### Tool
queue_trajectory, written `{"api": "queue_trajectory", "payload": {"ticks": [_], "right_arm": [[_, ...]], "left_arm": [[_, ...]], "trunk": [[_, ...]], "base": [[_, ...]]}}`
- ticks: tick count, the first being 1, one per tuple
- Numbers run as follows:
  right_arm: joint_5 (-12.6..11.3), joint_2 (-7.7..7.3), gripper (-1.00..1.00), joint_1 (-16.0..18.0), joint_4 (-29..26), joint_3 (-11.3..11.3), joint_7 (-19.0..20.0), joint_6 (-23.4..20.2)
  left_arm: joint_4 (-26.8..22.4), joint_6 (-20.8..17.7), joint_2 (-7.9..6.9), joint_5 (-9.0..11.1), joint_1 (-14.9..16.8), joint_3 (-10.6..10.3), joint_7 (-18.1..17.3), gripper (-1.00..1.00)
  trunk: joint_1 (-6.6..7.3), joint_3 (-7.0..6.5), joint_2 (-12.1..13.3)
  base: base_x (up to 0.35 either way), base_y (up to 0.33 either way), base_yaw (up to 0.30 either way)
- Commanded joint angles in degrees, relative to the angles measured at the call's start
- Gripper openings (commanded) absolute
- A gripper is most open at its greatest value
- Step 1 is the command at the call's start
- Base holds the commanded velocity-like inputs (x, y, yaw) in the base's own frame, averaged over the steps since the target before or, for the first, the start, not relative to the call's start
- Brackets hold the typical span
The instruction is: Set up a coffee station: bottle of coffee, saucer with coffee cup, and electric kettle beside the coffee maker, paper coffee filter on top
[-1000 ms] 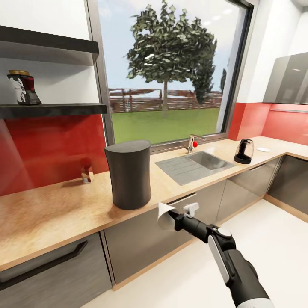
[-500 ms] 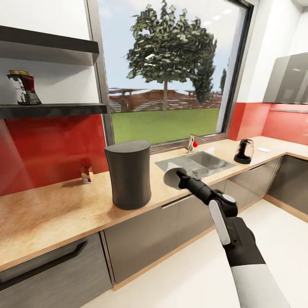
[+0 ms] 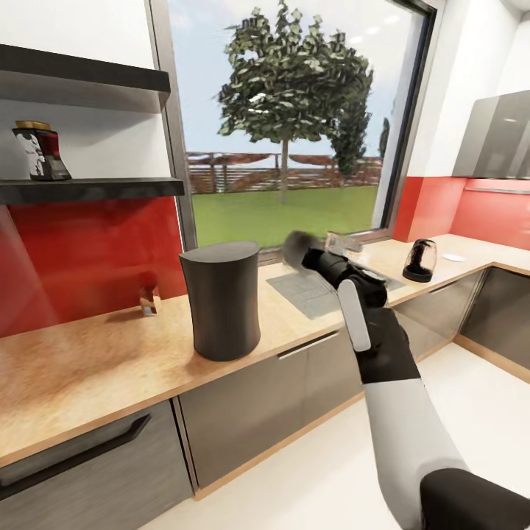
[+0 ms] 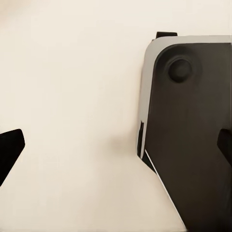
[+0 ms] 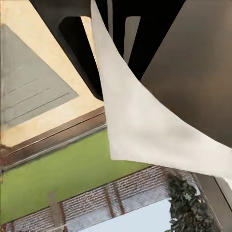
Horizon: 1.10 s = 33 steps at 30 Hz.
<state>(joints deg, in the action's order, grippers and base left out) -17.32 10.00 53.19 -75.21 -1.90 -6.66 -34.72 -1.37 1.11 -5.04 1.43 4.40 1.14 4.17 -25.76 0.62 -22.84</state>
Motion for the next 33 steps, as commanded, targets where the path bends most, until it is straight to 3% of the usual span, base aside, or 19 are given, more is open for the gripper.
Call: {"api": "queue_trajectory", "payload": {"ticks": [1,5,6,10,11,13,14,16,18,20,21,24,28,33], "right_arm": [[-2.71,0.0,-1.0,2.23,1.9,-0.03,-2.66,-0.32],[-17.3,0.0,-1.0,11.68,12.24,-0.03,-15.64,-0.51],[-22.95,0.0,-1.0,14.53,15.12,-0.03,-20.02,-0.56],[-35.19,0.0,-1.0,21.0,21.27,-0.02,-29.41,-0.51],[-40.18,0.0,-1.0,24.0,24.08,0.06,-32.84,-0.46],[-46.24,0.0,-1.0,27.2,27.06,0.14,-37.03,-0.28],[-51.44,0.0,-1.0,29.6,28.98,0.18,-41.14,0.41],[-62.67,0.0,-1.0,34.52,31.0,0.19,-52.89,5.37],[-67.3,0.0,-1.0,36.96,31.38,0.16,-59.24,8.9],[-70.88,0.0,-1.0,40.06,31.62,0.15,-66.65,13.53],[-72.36,0.0,-1.0,42.8,31.82,0.14,-72.91,17.89],[-73.17,0.0,-1.0,45.95,32.34,0.14,-80.94,24.59],[-73.36,0.0,-1.0,47.34,33.48,0.14,-83.34,31.49],[-73.42,0.0,-1.0,47.97,39.22,0.14,-83.34,33.21]], "left_arm": [[0.34,0.07,0.05,0.16,-0.02,0.09,0.12,1.0],[0.94,-0.16,0.2,0.3,-0.08,0.16,0.22,1.0],[1.01,-0.19,0.23,0.35,-0.09,0.18,0.22,1.0],[1.02,0.03,0.24,0.51,-0.09,0.29,0.32,1.0],[1.05,0.02,0.32,0.6,-0.09,0.36,0.43,1.0],[1.15,-0.02,0.41,0.69,-0.09,0.45,0.51,1.0],[1.53,-0.02,0.47,0.78,-0.09,0.58,0.59,1.0],[2.57,0.07,0.73,1.47,-0.09,0.8,0.64,1.0],[2.91,0.14,1.01,2.04,-0.09,0.87,0.65,1.0],[3.15,0.18,1.41,2.63,-0.09,0.88,0.66,1.0],[3.24,0.2,1.95,2.88,-0.15,0.88,0.67,1.0],[3.29,0.26,2.51,3.01,-0.17,0.88,0.73,1.0],[3.3,0.22,2.79,3.21,-0.18,0.93,0.8,1.0],[3.31,0.21,2.89,4.75,-0.18,0.95,2.17,1.0]], "trunk": [[-0.03,0.07,-0.07],[-0.03,0.07,-0.07],[-0.03,0.07,-0.07],[-0.03,0.07,-0.07],[-0.03,0.07,-0.07],[-0.03,0.07,-0.07],[-0.03,0.07,-0.07],[-0.03,0.07,-0.07],[-0.03,0.07,-0.07],[-0.03,0.07,-0.07],[-0.03,0.07,-0.07],[-0.03,0.07,-0.07],[-0.03,0.07,-0.07],[-0.03,-0.02,-0.07]], "base": [[0.0,0.0,0.0],[0.0,0.0,0.0],[0.0,0.0,0.0],[0.0,0.0,0.0],[0.0,0.0,0.0],[0.0,0.0,0.0],[0.0,0.0,0.0],[0.0,0.0,0.0],[0.0,0.0,0.0],[0.0,0.0,0.0],[0.0,0.0,0.0],[0.0,0.0,0.0],[0.0,0.0,0.0],[0.0,0.0,0.018]]}}
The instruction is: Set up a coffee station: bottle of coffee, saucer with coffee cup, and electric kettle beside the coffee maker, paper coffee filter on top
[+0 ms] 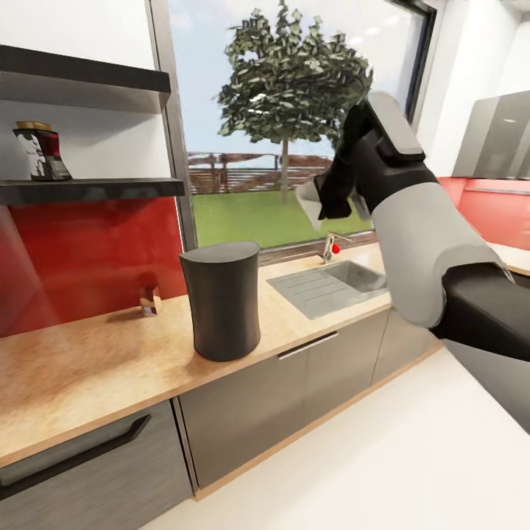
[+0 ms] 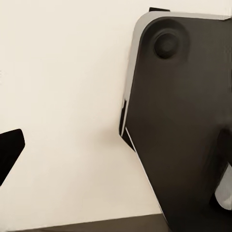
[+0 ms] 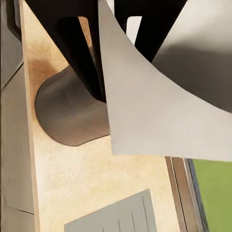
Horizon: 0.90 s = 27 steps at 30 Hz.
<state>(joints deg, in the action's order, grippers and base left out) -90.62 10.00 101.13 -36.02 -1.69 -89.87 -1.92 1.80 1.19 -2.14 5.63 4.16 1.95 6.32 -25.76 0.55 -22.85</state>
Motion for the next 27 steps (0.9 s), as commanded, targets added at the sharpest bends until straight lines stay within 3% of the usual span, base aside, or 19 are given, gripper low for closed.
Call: {"api": "queue_trajectory", "payload": {"ticks": [1,4,10,14,18,20,21,22,27], "right_arm": [[-0.23,0.0,-1.0,0.63,1.63,-0.04,-0.13,0.98],[-0.6,0.0,-1.0,1.35,2.36,0.12,-0.13,2.67],[-4.12,0.0,-1.0,1.59,-3.72,0.5,-0.13,3.45],[-8.66,0.0,-1.0,1.61,-4.39,4.25,-0.13,3.12],[-9.27,0.0,-1.0,1.62,-3.9,5.01,-0.13,3.05],[-9.34,0.0,-1.0,1.61,-1.16,5.14,-0.13,3.11],[-9.37,0.0,-1.0,1.61,3.9,5.3,-0.13,3.14],[-9.41,0.0,-1.0,1.63,5.6,5.36,-0.13,3.14],[-9.48,0.0,-1.0,1.63,8.14,5.39,-0.13,3.12]], "left_arm": [[0.13,0.12,0.02,1.36,0.06,0.12,1.25,1.0],[0.13,0.12,0.03,2.36,0.06,0.08,3.89,1.0],[0.13,0.12,0.03,2.69,0.06,0.07,5.1,1.0],[0.18,0.12,0.2,2.71,0.06,0.07,5.18,1.0],[0.21,0.12,0.37,2.72,0.06,0.07,5.19,1.0],[0.22,0.12,0.65,2.72,0.06,0.08,5.19,1.0],[0.22,0.09,0.86,2.72,0.06,0.12,5.19,1.0],[0.22,0.07,0.91,2.72,0.06,0.13,5.19,1.0],[0.22,0.04,0.87,2.87,-0.13,0.16,5.19,1.0]], "trunk": [[-0.02,0.01,-0.07],[-0.02,-0.04,-0.07],[-0.02,-0.06,-0.07],[-0.02,-0.06,-0.07],[-0.02,-0.06,-0.07],[-0.02,-0.06,-0.07],[-0.02,-0.06,-0.07],[-0.02,-0.06,-0.07],[-0.02,-0.06,-0.07]], "base": [[0.0,0.0,0.032],[0.0,0.0,0.012],[0.0,0.0,0.002],[0.0,0.0,0.0],[0.0,0.0,0.0],[0.0,0.0,0.0],[0.0,0.0,0.0],[0.0,0.0,0.0],[0.0,0.0,0.0]]}}
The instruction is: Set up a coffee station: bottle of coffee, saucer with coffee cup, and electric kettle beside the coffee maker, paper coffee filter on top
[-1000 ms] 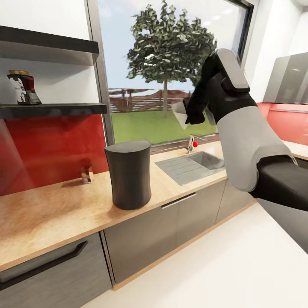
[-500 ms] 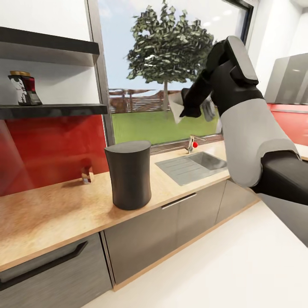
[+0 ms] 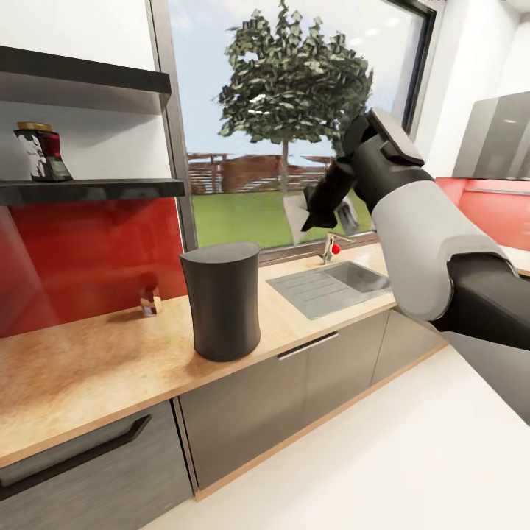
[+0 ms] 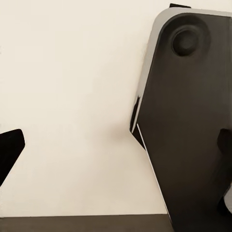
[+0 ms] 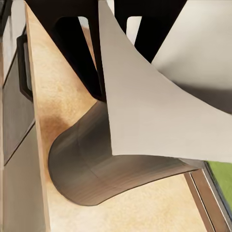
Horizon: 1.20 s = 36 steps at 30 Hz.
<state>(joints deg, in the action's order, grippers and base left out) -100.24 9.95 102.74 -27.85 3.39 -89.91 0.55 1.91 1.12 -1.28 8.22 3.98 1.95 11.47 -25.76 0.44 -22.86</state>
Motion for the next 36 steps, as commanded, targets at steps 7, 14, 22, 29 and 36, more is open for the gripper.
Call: {"api": "queue_trajectory", "payload": {"ticks": [7,14,22,29,36], "right_arm": [[0.09,0.05,-1.0,0.01,-2.85,0.13,-0.09,0.68],[0.05,0.05,-1.0,0.04,-2.97,0.36,-0.09,0.68],[-0.02,0.05,-1.0,0.05,-2.99,0.39,-0.09,0.69],[-0.01,0.05,-1.0,0.02,-3.0,0.39,-0.09,0.69],[0.01,0.05,-1.0,0.05,-2.91,0.39,-0.09,0.7]], "left_arm": [[0.03,0.11,-0.36,0.21,-0.45,0.16,0.04,1.0],[0.03,0.11,-0.39,0.25,-0.46,0.15,0.0,1.0],[0.03,0.11,-0.27,0.14,-0.54,0.08,-0.04,1.0],[0.03,0.12,-0.05,0.13,-0.55,0.07,-0.05,1.0],[0.04,0.11,0.04,0.24,-0.55,0.07,-0.05,1.0]], "trunk": [[-0.02,0.05,-0.06],[-0.02,0.05,-0.06],[-0.02,0.05,-0.06],[-0.02,0.05,-0.06],[-0.02,0.05,-0.06]], "base": [[0.042,0.192,0.0],[0.087,0.286,0.0],[0.178,0.041,0.145],[0.142,-0.086,0.275],[0.005,-0.003,0.28]]}}
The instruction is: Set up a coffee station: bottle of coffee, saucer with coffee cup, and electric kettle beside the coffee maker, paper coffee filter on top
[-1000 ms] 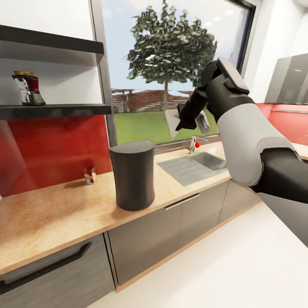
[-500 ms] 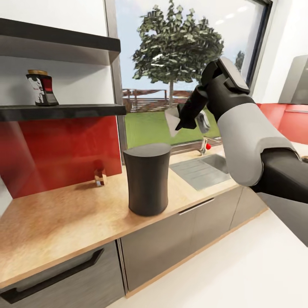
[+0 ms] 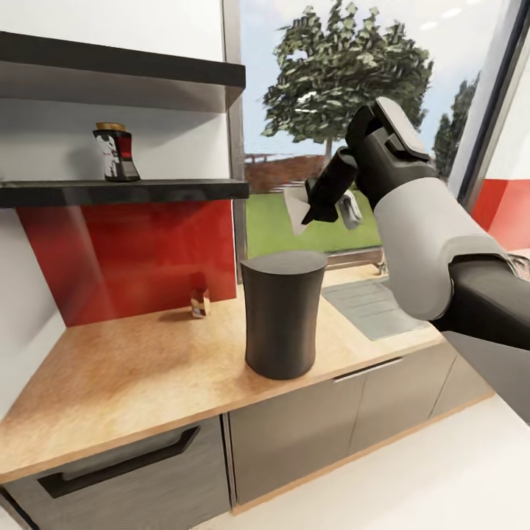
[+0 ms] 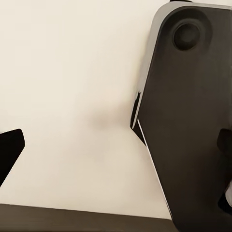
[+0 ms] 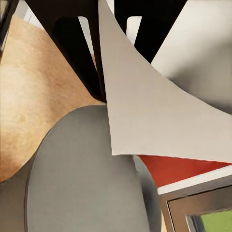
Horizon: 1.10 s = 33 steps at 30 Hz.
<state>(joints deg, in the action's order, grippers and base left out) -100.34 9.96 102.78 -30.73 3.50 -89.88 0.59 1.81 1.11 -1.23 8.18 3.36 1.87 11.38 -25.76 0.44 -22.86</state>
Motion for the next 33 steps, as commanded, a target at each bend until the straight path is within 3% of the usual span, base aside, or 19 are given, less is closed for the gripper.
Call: {"api": "queue_trajectory", "payload": {"ticks": [1,10,16,33], "right_arm": [[0.12,0.04,-1.0,0.03,-0.03,0.28,-0.12,0.65],[0.14,0.04,-1.0,0.0,-0.03,0.2,-0.12,0.64],[0.21,0.04,-1.0,0.0,-0.03,0.1,-0.12,0.52],[0.42,0.04,-1.0,0.04,0.66,-0.07,-0.12,0.37]], "left_arm": [[0.13,0.12,0.0,0.3,0.07,0.16,0.05,1.0],[0.17,0.07,-0.12,0.17,0.07,0.16,-0.22,1.0],[0.12,0.01,-0.26,0.17,0.07,0.14,-0.22,1.0],[0.21,-0.33,-0.08,0.17,-0.22,0.07,-0.04,1.0]], "trunk": [[-0.02,0.05,-0.06],[-0.02,0.05,-0.06],[-0.02,0.05,-0.06],[-0.02,0.05,-0.06]], "base": [[0.0,0.0,0.28],[0.117,0.051,0.221],[0.27,0.034,0.016],[0.062,0.0,0.0]]}}
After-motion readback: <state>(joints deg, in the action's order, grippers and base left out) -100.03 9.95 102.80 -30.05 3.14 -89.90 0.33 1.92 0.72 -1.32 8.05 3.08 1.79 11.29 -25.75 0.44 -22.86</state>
